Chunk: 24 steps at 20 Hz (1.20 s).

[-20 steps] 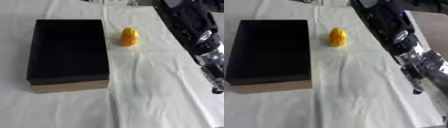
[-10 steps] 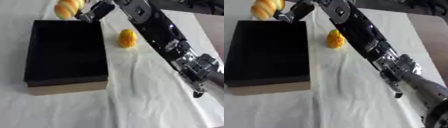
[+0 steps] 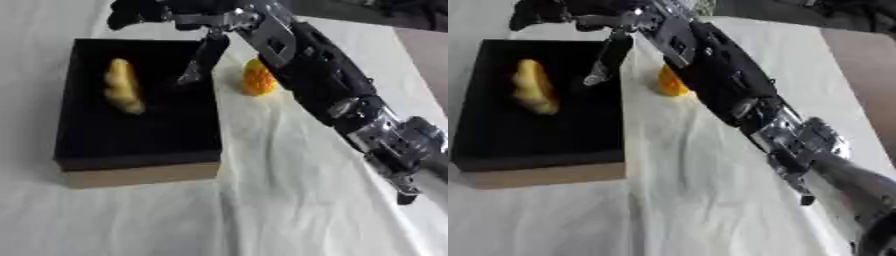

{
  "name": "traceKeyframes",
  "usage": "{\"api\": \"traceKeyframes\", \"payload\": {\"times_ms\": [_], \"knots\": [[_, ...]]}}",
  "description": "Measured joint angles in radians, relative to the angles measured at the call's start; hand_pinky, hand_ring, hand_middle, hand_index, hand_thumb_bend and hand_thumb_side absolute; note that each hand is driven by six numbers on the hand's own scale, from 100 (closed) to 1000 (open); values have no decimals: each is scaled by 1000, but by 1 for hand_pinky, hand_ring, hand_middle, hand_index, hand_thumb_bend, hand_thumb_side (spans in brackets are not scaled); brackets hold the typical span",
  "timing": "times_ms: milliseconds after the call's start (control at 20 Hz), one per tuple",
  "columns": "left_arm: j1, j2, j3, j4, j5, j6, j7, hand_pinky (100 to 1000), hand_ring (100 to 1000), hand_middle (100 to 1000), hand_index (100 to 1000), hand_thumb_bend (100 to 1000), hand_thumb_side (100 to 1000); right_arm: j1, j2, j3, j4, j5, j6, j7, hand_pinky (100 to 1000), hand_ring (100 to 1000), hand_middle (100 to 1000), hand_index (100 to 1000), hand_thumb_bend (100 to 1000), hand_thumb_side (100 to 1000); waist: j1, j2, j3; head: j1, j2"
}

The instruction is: Pick up objects on the table and place them in the box.

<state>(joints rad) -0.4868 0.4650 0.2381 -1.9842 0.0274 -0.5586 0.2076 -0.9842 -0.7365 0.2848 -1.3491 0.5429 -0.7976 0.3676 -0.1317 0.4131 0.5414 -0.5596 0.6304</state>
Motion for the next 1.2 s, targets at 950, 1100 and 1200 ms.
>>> {"api": "traceKeyframes", "payload": {"times_ms": [950,1100,1200], "knots": [[71,0,42,0,-24,28,32,860,893,789,888,202,446,506,-423,-416,-471,-941,166,-165,932,1000,674,923,100,100,28,-2,-136,219,-6],[81,0,46,0,-30,36,36,861,896,789,887,194,457,589,-452,-468,-442,-880,163,-158,925,1000,725,935,100,100,37,-2,-163,244,-1],[86,0,49,0,-34,42,35,861,897,790,887,188,465,630,-458,-479,-405,-786,144,-150,921,1000,752,934,100,100,41,-2,-174,254,3]]}}
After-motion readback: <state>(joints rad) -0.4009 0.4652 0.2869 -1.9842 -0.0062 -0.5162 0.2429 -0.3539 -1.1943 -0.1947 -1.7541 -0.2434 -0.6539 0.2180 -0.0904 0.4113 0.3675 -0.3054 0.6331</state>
